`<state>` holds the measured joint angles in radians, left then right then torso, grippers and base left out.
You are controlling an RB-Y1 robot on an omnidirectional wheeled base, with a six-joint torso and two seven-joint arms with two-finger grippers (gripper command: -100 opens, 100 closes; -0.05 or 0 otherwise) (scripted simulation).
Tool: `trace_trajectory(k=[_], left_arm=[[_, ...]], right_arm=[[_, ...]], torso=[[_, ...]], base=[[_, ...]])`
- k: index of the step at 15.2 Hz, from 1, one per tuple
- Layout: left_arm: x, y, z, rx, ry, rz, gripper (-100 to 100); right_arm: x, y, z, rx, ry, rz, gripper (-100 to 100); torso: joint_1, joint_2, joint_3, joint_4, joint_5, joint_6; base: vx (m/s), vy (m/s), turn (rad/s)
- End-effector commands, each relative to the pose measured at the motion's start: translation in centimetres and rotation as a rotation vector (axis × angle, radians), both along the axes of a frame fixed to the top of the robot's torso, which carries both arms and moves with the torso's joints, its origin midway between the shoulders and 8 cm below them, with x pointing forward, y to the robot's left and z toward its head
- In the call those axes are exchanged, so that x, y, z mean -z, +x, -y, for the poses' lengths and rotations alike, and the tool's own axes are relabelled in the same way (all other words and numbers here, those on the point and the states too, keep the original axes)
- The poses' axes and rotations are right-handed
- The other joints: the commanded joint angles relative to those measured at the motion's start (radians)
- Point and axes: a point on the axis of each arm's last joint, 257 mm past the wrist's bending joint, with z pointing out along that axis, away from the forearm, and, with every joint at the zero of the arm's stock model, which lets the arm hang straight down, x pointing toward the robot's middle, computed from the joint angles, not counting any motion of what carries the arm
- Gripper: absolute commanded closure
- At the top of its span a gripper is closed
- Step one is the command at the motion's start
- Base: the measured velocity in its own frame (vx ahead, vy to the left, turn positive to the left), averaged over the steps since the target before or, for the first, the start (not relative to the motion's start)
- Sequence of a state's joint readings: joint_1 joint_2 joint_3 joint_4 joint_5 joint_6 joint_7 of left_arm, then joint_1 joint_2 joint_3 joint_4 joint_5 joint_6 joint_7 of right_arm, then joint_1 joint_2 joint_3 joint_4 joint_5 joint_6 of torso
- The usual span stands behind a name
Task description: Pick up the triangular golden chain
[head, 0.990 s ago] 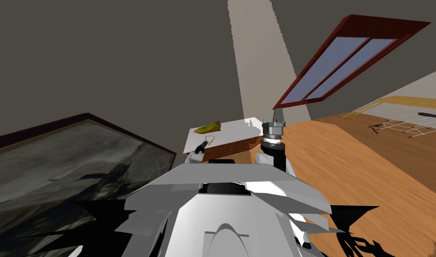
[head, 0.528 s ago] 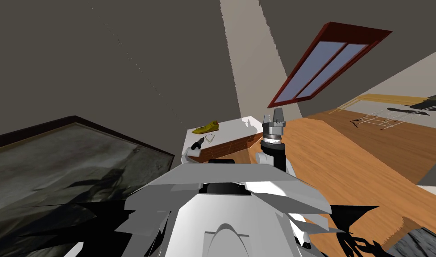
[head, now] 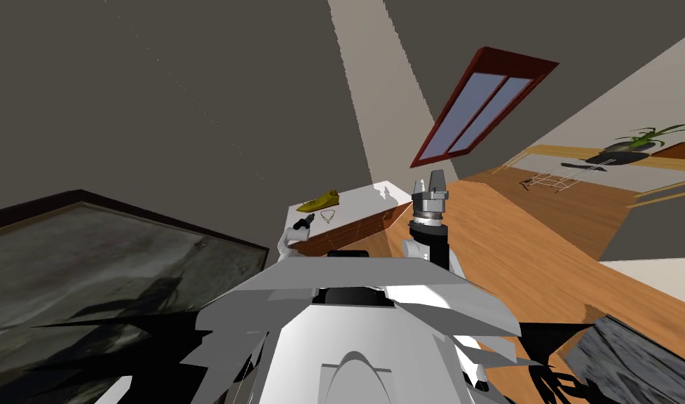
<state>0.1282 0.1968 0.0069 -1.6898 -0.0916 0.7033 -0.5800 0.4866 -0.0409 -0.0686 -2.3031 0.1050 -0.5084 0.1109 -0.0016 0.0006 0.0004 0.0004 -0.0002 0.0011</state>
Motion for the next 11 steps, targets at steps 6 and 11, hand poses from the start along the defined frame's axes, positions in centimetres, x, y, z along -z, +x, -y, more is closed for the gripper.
trace_trajectory(k=[6,11], left_arm=[[-0.6,-0.6,-4.0,-0.080,-0.004,-0.060,-100],[-0.9,-1.5,-6.4,-0.133,-0.019,-0.113,-100]], right_arm=[[0.0,0.0,0.0,0.000,0.000,0.000,0],[0.0,0.0,0.0,0.000,0.000,0.000,0]], torso=[[0.000,0.000,0.000,0.000,0.000,0.000],[0.001,0.000,0.000,0.000,0.000,0.000]], base=[[-0.015,-0.006,-0.138],[-0.022,0.007,-0.094]])
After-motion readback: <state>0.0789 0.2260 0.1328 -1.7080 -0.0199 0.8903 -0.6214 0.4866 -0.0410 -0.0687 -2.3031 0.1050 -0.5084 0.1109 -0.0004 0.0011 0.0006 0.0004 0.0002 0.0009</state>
